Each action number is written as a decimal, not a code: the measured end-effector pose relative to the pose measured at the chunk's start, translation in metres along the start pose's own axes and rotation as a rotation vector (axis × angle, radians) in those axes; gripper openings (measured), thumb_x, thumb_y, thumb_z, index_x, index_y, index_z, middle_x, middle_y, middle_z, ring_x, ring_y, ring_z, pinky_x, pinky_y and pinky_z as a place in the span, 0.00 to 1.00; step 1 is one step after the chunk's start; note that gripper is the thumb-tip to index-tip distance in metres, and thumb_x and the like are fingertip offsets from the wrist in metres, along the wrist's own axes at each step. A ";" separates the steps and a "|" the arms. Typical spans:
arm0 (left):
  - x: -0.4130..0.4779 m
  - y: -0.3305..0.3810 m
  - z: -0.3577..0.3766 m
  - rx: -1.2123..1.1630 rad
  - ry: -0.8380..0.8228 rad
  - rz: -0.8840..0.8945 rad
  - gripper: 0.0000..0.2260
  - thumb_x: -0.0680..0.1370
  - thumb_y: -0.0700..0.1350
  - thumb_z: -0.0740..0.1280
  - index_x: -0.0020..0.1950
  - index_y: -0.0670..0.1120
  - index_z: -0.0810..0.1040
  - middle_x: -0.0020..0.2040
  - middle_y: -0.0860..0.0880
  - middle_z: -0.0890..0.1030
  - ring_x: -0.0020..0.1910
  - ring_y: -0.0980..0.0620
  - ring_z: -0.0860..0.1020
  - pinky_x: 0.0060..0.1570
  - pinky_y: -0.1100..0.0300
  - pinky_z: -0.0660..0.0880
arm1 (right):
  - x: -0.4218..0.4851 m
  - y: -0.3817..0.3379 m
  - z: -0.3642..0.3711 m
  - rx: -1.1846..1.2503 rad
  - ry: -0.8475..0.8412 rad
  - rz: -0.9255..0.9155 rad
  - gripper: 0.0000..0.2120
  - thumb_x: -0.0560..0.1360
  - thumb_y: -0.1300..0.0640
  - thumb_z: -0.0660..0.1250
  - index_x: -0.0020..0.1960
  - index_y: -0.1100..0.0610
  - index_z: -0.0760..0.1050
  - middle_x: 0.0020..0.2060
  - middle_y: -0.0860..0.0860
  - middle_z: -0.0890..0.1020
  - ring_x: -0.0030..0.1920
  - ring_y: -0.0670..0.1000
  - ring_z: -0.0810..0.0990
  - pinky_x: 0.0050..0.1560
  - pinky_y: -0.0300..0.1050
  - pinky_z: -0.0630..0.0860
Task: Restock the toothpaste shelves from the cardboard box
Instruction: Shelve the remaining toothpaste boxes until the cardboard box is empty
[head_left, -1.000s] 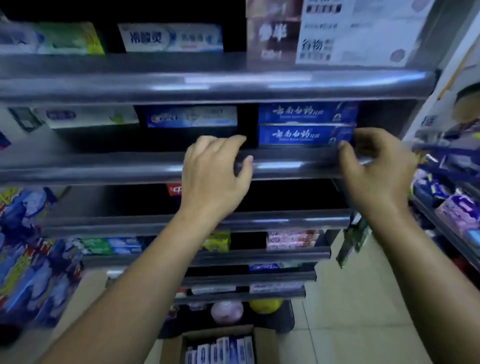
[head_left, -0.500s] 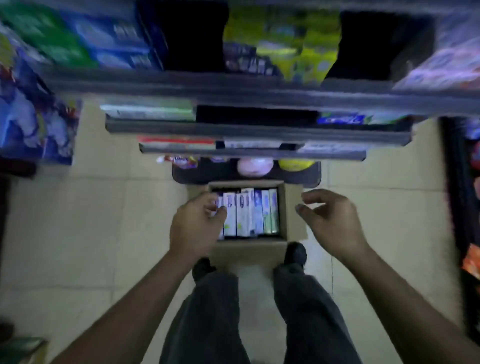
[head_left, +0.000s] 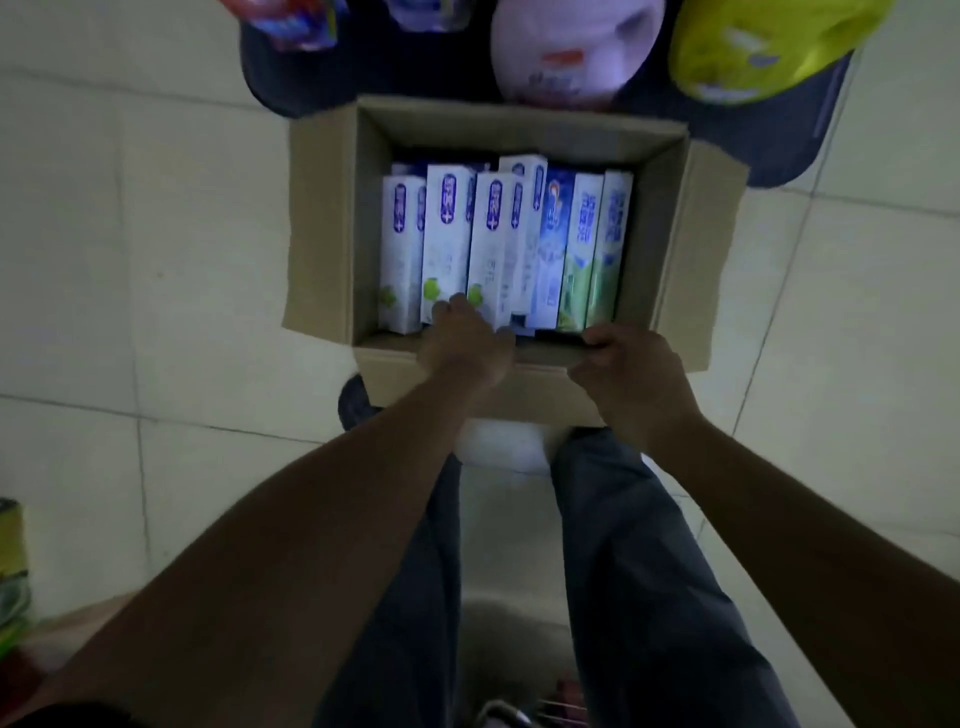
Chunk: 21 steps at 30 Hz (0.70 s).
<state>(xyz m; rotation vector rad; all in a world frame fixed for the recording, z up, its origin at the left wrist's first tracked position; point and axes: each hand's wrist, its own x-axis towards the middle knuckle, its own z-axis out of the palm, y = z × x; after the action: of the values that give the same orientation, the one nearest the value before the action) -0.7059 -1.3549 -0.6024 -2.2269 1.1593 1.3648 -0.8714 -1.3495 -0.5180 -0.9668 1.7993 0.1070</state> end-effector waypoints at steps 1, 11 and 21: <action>0.013 0.002 0.010 0.113 0.009 -0.025 0.35 0.80 0.60 0.63 0.80 0.42 0.58 0.77 0.41 0.64 0.71 0.36 0.70 0.65 0.44 0.73 | 0.005 0.009 0.006 0.007 0.011 -0.022 0.15 0.72 0.59 0.70 0.59 0.52 0.81 0.50 0.51 0.84 0.51 0.57 0.82 0.55 0.53 0.79; 0.041 0.030 0.052 0.082 0.056 -0.109 0.38 0.79 0.56 0.68 0.80 0.43 0.54 0.78 0.40 0.63 0.73 0.38 0.69 0.68 0.43 0.68 | 0.015 0.053 0.022 0.113 -0.015 0.016 0.16 0.74 0.57 0.73 0.61 0.49 0.79 0.44 0.47 0.84 0.45 0.48 0.83 0.45 0.44 0.77; 0.050 0.037 0.031 -0.432 0.036 -0.183 0.32 0.71 0.56 0.78 0.67 0.40 0.75 0.60 0.45 0.81 0.56 0.44 0.81 0.48 0.58 0.77 | 0.030 0.039 0.003 0.139 0.011 0.016 0.19 0.72 0.56 0.75 0.61 0.51 0.79 0.47 0.51 0.86 0.51 0.54 0.83 0.56 0.55 0.79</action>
<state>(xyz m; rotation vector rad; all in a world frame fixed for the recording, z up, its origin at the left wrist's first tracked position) -0.7419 -1.3839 -0.6545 -2.5795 0.6937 1.6228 -0.8980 -1.3387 -0.5578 -0.8562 1.7991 -0.0131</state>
